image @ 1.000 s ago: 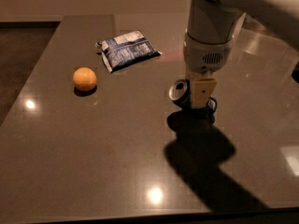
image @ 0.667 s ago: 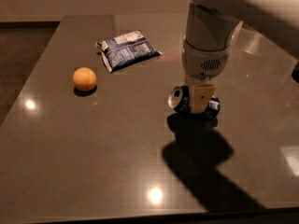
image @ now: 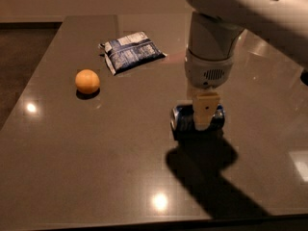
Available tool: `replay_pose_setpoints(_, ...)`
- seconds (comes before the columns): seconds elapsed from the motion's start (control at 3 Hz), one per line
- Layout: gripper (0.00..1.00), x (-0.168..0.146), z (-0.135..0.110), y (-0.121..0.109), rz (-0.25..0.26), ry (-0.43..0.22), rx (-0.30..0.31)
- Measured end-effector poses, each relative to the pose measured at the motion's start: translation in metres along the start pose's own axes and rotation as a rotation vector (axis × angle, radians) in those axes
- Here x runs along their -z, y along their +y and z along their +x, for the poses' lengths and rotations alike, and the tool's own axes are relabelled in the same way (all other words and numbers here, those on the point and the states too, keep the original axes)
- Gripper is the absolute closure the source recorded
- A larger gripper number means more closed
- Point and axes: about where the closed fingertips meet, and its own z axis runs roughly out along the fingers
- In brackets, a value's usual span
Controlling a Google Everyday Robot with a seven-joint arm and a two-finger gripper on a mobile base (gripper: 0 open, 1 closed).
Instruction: Knock pepsi can over
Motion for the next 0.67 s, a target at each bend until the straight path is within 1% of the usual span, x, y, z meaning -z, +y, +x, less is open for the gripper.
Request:
replay_pose_setpoints(0.33,0.00,-0.0004,-0.0019,-0.0023,0.012,-0.008,0.000)
replay_pose_setpoints(0.67,0.00,-0.0004,-0.0019,-0.0023,0.012,-0.008,0.000)
